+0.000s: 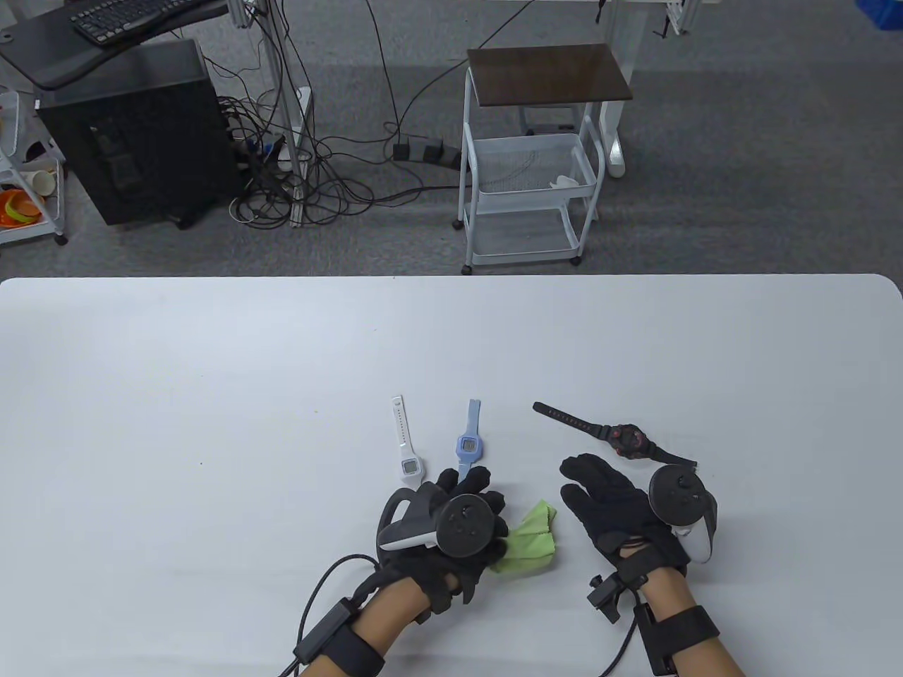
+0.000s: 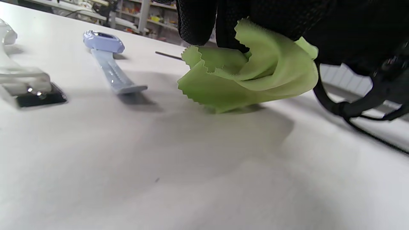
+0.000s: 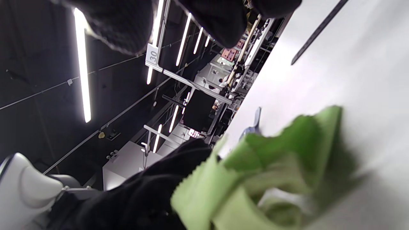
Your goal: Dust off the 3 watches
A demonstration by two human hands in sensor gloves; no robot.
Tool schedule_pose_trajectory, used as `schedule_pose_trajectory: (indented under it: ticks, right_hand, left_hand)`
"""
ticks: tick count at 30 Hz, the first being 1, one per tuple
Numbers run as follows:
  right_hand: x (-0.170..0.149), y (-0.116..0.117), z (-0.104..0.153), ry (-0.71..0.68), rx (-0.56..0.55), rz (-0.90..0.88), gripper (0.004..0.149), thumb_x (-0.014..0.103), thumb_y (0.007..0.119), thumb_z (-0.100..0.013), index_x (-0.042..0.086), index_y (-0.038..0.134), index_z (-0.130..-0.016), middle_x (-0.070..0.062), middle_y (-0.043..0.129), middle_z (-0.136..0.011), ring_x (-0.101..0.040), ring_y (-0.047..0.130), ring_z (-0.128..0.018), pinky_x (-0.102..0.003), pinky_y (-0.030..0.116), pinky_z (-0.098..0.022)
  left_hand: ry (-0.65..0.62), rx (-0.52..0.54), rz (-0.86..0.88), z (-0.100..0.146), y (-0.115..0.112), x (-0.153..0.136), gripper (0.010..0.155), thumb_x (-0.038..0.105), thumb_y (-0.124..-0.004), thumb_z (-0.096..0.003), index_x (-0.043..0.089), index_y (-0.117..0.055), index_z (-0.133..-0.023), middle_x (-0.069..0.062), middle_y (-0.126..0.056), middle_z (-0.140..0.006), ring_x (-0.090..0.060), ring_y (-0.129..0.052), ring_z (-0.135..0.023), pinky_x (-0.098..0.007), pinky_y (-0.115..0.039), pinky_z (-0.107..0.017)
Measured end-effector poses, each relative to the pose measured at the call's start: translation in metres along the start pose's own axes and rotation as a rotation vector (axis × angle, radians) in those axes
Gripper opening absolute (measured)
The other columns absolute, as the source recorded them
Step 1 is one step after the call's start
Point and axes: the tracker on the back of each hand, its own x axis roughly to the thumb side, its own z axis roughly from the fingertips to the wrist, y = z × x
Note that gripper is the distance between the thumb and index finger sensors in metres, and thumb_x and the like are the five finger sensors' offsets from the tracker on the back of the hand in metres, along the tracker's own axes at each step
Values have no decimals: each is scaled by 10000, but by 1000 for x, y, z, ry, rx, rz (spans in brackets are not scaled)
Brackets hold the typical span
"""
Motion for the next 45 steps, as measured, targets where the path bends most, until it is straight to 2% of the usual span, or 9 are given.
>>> schedule_pose_trajectory:
  ticks: [12,24,31,34,36,39,45]
  right_hand:
    - [-1,-2,-1,-2,-4,-5,773,554,725,-438,6,617,-972,-367,436,-1029,-669,359,-877,-820,155,-496]
    - [0,-3,-1,-4,-1,6,769,548,744,-435,-1,632,-962,-371,463,-1019,-669,388,-866,-820,169,-499]
    - [-2,-3,-1,3,0,7,765,536,770,-430,-6,642,-954,-368,484,-1013,-665,413,-862,-815,176,-508]
    - [-2,-4,-2,10,-5,13,760,527,788,-428,-6,646,-951,-367,494,-1011,-662,422,-862,-811,180,-516]
    - [-2,-5,-3,8,-9,25,763,522,801,-420,-4,646,-951,-365,502,-1009,-659,430,-862,-810,186,-519]
    - [2,-6,-7,-12,-17,78,756,509,819,-415,-3,653,-947,-362,524,-1001,-653,456,-854,-807,205,-524]
    - [15,-18,-20,-33,-64,178,732,463,863,-401,-8,680,-930,-351,591,-974,-636,524,-834,-794,249,-547]
  left_hand:
    - [-14,123,167,13,29,-1,456,469,-742,-543,172,-788,-886,-42,-597,-1122,-412,-361,-1138,-685,-306,-757]
    - [18,302,349,45,49,-11,456,469,-740,-547,173,-781,-892,-45,-602,-1117,-422,-380,-1131,-697,-297,-748]
    - [29,339,374,58,46,-22,455,472,-734,-550,181,-776,-897,-44,-596,-1121,-422,-377,-1133,-702,-292,-745]
    - [24,287,365,60,42,-25,455,467,-730,-554,177,-773,-901,-52,-584,-1127,-436,-358,-1130,-716,-267,-734]
    - [29,301,325,63,42,-26,454,467,-732,-552,178,-777,-898,-49,-589,-1125,-433,-363,-1132,-719,-266,-732]
    - [55,297,276,68,41,-31,453,472,-729,-552,184,-775,-900,-39,-593,-1126,-430,-364,-1135,-720,-264,-733]
    - [75,331,335,75,44,-42,453,468,-731,-552,179,-776,-898,-45,-595,-1123,-432,-369,-1133,-721,-264,-731]
